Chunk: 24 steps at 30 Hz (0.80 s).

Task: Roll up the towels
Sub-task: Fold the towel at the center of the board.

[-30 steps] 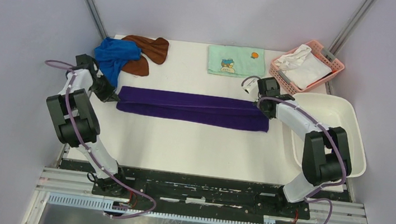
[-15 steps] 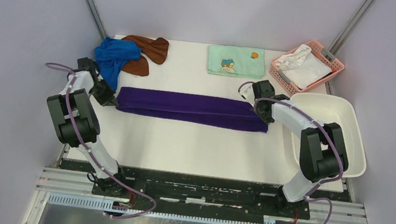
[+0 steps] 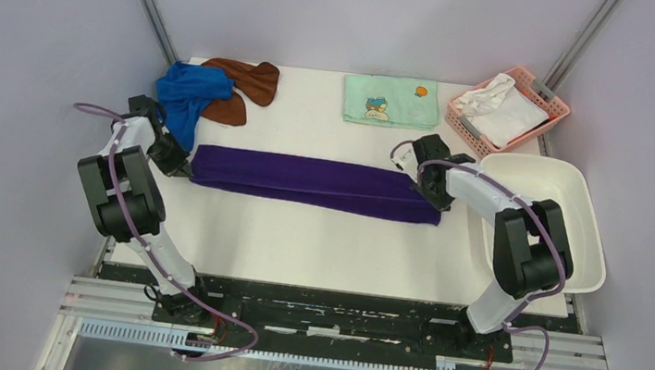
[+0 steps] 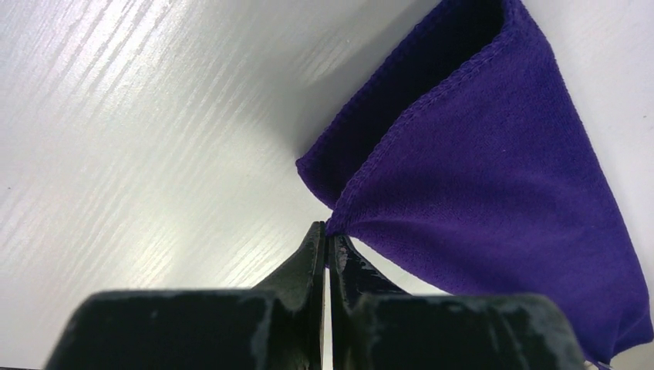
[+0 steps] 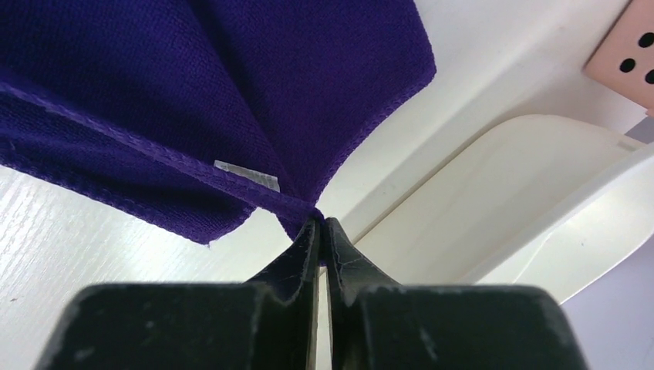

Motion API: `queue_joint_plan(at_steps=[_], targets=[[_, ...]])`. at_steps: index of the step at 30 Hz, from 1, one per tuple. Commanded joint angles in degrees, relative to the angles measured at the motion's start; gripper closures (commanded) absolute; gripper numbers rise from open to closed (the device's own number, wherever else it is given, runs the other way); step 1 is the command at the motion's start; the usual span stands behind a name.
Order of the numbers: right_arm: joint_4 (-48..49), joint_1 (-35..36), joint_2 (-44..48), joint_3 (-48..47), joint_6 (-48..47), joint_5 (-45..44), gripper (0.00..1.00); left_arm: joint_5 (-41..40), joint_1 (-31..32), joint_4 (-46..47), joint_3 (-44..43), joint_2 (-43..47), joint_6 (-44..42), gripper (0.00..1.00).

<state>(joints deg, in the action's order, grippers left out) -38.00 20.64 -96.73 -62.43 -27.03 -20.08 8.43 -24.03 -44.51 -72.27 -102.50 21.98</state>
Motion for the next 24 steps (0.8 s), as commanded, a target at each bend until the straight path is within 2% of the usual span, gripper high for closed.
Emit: queue_joint_plan(at_steps=[1, 4, 9, 12, 15, 18, 24], targets=[[-4.3, 0.3, -0.9, -3.9, 1.3, 1.3, 0.87, -2.6, -0.3, 0.4, -1.4, -0.3, -2.9, 0.9], [-7.6, 0.4, 0.2, -6.0, 2.6, 6.1, 0.72, -3.4, -0.2, 0.4, -1.7, 0.6, -2.6, 0.82], [-13.1, 0.8, 3.8, -10.7, 5.5, 14.0, 0.55, -6.3, -0.2, 1.6, -1.0, 4.4, -1.5, 0.64], [-12.4, 1.0, 6.7, -12.9, 8.3, 15.6, 0.47, -7.5, -0.2, 3.5, 1.0, 8.5, -0.3, 0.58], [-9.8, 0.9, 8.6, -13.8, 13.9, 15.0, 0.45, -8.0, 0.7, 5.2, 2.3, 12.6, 0.4, 0.52], [-6.7, 0.9, 9.0, -13.0, 21.1, 13.2, 0.45, -7.9, 4.6, 5.7, 2.1, 14.6, 0.1, 0.49], [-3.0, 0.6, 5.8, -9.7, 31.6, 6.6, 0.44, -7.2, 12.9, 8.3, 2.5, 13.1, -1.1, 0.43]])
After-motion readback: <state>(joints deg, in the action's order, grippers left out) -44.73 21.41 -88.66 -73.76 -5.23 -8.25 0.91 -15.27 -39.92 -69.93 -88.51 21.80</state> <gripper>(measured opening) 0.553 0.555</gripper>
